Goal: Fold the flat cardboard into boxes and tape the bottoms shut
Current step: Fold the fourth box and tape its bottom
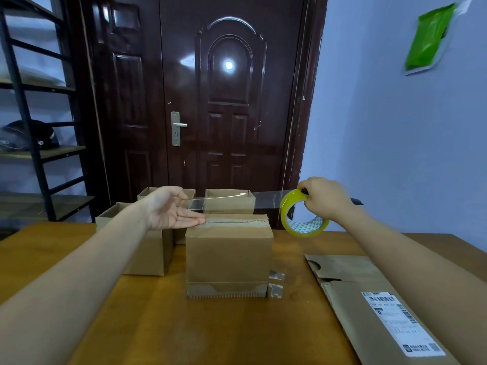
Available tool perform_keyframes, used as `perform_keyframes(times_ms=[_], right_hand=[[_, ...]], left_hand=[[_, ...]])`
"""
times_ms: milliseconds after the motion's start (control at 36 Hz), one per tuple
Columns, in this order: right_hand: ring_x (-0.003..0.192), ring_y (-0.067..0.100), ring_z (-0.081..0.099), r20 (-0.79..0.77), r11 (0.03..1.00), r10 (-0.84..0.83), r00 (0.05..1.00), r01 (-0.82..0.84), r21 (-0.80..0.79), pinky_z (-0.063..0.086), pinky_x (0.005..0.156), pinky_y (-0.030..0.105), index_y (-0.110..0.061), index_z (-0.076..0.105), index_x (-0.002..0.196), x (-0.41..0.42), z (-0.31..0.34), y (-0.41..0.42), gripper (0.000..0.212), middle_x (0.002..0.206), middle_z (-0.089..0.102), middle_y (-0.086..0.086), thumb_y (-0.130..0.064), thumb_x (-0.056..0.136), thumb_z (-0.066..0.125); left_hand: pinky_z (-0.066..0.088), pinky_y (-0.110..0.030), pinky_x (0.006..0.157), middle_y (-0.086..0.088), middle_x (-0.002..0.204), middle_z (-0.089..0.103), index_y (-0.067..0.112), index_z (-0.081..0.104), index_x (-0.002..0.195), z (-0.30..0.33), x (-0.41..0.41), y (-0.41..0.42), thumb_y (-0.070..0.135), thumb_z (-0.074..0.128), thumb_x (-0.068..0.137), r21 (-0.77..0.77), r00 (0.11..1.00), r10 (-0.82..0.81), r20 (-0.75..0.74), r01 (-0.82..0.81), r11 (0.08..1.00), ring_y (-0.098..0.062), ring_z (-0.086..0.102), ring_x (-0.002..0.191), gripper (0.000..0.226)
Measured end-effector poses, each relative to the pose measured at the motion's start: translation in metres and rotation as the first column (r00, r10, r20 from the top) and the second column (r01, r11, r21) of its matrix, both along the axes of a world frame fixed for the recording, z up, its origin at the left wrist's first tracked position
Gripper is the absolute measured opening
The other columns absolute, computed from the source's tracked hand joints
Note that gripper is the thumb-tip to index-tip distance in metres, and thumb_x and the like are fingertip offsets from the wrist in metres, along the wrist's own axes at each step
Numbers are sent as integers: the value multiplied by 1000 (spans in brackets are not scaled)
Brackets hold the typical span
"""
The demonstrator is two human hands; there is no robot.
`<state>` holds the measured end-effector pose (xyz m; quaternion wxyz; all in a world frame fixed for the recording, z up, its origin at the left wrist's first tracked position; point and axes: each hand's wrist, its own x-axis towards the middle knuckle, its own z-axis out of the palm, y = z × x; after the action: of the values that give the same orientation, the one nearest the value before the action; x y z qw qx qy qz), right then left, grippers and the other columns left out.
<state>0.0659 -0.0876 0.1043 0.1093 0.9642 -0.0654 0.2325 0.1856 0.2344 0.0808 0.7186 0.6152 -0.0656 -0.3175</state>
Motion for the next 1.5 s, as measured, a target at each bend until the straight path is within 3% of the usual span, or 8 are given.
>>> perform_keyframes(times_ms=[278, 389, 556, 750, 861, 1083, 1250, 1500], right_hand=[[79, 23, 58, -60, 1000, 10, 998, -10, -6, 32, 50, 25, -15, 62, 104, 5, -13, 6, 24, 97, 60, 3, -11, 85, 49], [75, 20, 49, -105, 999, 12, 994, -16, -44, 33, 53, 26, -15, 59, 104, 6, -20, 11, 23, 98, 58, 2, -10, 85, 48], [82, 21, 56, -139, 999, 18, 990, -21, -24, 35, 57, 26, -17, 61, 110, 11, -31, 12, 26, 103, 60, 2, -12, 87, 49], [78, 17, 51, -138, 999, 54, 989, -53, 10, 27, 49, 20, -18, 61, 114, 16, -40, 12, 29, 102, 59, 1, -13, 88, 50], [87, 21, 58, -152, 997, 75, 986, -69, 42, 30, 50, 22, -20, 62, 112, 19, -41, 11, 29, 100, 59, 1, -13, 86, 50], [81, 23, 61, -161, 990, 108, 981, -92, 104, 48, 58, 32, -19, 67, 103, 22, -33, 5, 30, 92, 66, 3, -8, 81, 49], [75, 24, 61, -203, 992, 102, 974, -86, 88, 49, 57, 33, -17, 67, 90, 23, -35, 5, 24, 82, 65, 3, -7, 79, 49], [81, 21, 61, -215, 994, 109, 970, -113, -8, 52, 61, 33, -21, 66, 99, 25, -44, 9, 22, 91, 64, 0, -15, 83, 51]], left_hand=[[56, -53, 71, -46, 111, 54, 18, 20, 150, -5, 6, 5, 5, 42, 79, -135, 993, 19, -120, -35, 990, -53, 62, 94, 76], [52, -56, 74, -46, 120, 49, 2, 48, 112, -6, 3, 7, 3, 41, 75, -171, 991, 23, -135, -47, 984, -55, 63, 89, 38], [52, -53, 76, -47, 115, 51, 3, 43, 89, -9, 1, 6, 2, 40, 73, -190, 989, 54, -138, -80, 978, -53, 63, 89, 16], [54, -52, 72, -46, 113, 53, 5, 42, 100, -13, 3, 6, 2, 39, 72, -209, 980, 83, -180, -121, 970, -52, 66, 83, 28], [55, -52, 70, -44, 106, 58, 16, 19, 142, -18, 2, 5, 2, 39, 73, -219, 971, 117, -210, -164, 962, -50, 67, 81, 74], [54, -54, 67, -45, 99, 59, 16, 28, 122, -16, 0, 4, 3, 39, 71, -249, 971, 116, -208, -168, 954, -50, 67, 76, 54], [55, -52, 68, -44, 100, 59, 21, 10, 150, -15, 0, 3, 3, 39, 71, -214, 973, 133, -191, -174, 961, -48, 68, 78, 86], [59, -48, 63, -43, 99, 61, 11, 12, 150, -19, 1, 3, 1, 41, 70, -208, 970, 142, -197, -183, 961, -46, 69, 77, 86]])
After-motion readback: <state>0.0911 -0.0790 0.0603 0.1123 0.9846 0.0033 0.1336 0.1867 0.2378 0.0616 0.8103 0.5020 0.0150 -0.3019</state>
